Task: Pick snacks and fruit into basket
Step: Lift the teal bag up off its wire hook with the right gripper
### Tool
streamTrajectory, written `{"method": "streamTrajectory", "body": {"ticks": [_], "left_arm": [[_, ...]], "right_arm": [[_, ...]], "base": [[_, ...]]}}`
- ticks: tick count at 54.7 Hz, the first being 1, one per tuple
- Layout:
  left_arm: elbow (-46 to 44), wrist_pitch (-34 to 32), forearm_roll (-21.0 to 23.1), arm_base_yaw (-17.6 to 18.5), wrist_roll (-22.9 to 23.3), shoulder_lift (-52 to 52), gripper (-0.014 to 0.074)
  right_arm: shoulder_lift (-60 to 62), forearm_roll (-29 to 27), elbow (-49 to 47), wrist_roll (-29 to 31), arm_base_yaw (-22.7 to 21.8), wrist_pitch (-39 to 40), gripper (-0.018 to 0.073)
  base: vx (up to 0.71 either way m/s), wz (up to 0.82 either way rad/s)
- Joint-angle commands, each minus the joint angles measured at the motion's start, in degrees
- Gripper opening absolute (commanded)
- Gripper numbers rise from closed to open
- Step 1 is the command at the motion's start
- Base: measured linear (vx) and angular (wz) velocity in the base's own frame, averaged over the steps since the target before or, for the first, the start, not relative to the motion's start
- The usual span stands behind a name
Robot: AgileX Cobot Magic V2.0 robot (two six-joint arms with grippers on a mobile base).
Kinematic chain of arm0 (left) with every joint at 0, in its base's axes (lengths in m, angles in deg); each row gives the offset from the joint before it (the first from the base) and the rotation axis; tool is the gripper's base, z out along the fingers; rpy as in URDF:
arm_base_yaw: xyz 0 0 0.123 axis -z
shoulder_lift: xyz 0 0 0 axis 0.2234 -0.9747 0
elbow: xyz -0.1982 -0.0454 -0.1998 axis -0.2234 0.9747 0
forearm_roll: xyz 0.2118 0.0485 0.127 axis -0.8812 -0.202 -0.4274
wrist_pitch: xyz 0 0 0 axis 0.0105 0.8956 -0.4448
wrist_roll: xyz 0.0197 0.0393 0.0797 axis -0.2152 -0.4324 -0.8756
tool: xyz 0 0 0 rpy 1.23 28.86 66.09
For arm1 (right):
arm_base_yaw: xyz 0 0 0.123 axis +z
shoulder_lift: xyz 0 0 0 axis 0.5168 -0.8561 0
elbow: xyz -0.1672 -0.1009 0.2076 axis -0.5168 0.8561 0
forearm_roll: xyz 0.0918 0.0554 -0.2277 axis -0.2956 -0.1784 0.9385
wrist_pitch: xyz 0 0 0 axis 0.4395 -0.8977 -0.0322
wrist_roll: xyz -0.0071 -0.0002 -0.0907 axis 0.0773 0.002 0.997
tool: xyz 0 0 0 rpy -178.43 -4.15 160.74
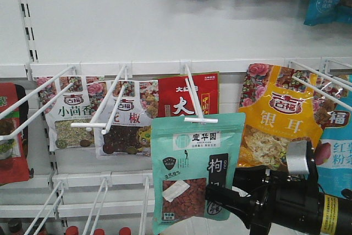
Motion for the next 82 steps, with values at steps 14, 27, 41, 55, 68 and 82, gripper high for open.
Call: {"method": "streamTrajectory", "body": {"ticks": [14, 27, 41, 55, 68, 82], "left_arm": [[-1.8, -5.6, 0.2, 0.2, 0.0, -0.6, 0.0003], [-1.8, -5.6, 0.2, 0.2, 0.0, -0.6, 0.0003], [-1.8, -5.6, 0.2, 0.2, 0.0, -0.6, 0.0003], [-1.8, -5.6, 0.2, 0.2, 0.0, -0.6, 0.0003], [-1.8, -5.6, 0.2, 0.2, 0.0, -0.6, 0.0003], [-1.8, -5.6, 0.2, 0.2, 0.0, -0.6, 0.0003]], "right_arm": [[1.9, -5.1, -1.8, -1.8, -0.3, 10.4, 0.0465], [1.9, -6.0, -1.8, -3.0, 1.3, 10.2, 0.0318], [2.2, -5.2, -1.7, -3.1, 1.1, 10.4, -0.0016], [4.7, 1.2, -1.7, -7.2, 1.1, 8.5, -0.0011], [10.1, 8.7, -1.7, -13.7, 1.1, 2.9, -0.0011], [14.9, 19.5, -1.7, -22.2, 1.1, -1.7, -0.0011]], "base": [[0.0, 0.0], [0.0, 0.0], [0.0, 0.0], [0.0, 0.0], [0.0, 0.0], [0.0, 0.0]]}}
